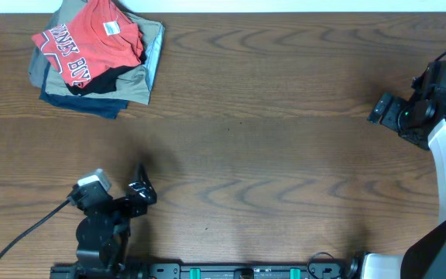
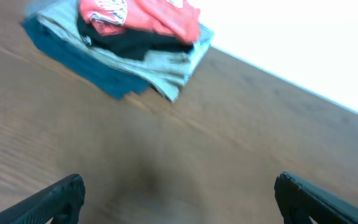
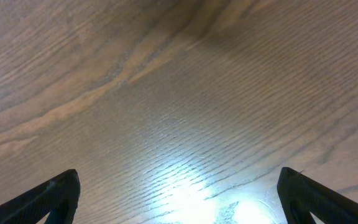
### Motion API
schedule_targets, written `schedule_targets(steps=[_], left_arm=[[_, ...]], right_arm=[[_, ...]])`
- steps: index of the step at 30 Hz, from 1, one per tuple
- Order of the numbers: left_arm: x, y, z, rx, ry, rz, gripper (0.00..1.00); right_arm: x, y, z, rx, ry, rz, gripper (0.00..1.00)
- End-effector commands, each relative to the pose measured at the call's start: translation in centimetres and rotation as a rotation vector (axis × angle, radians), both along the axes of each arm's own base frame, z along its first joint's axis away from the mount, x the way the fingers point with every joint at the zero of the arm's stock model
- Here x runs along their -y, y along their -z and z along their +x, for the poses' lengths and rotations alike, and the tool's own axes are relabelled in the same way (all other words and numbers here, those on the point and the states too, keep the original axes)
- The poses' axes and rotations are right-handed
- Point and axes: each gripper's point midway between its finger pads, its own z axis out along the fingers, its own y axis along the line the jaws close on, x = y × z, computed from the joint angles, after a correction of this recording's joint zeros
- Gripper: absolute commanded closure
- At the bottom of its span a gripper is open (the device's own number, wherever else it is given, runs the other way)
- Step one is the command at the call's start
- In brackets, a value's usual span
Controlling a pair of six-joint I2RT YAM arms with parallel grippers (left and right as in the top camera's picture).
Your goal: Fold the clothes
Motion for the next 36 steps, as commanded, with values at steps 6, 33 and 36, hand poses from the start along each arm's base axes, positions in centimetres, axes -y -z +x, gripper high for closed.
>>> schedule_targets(steps=[6,33,36], left_arm=[[-0.5,1.7,1.5,0.059,-0.02,-0.017,0.02],[-1.4,1.4,3.3,0.241,0.009,0.17,0.02],[-2.1,1.9,3.2,0.215,-0.015,0.181,0.02]], right_arm=[[0.2,-0.3,0.1,0.008,0.01,0.0,0.01],[0.2,-0.3,0.1,0.008,0.01,0.0,0.01],[0.2,-0.3,0.1,0.008,0.01,0.0,0.01]])
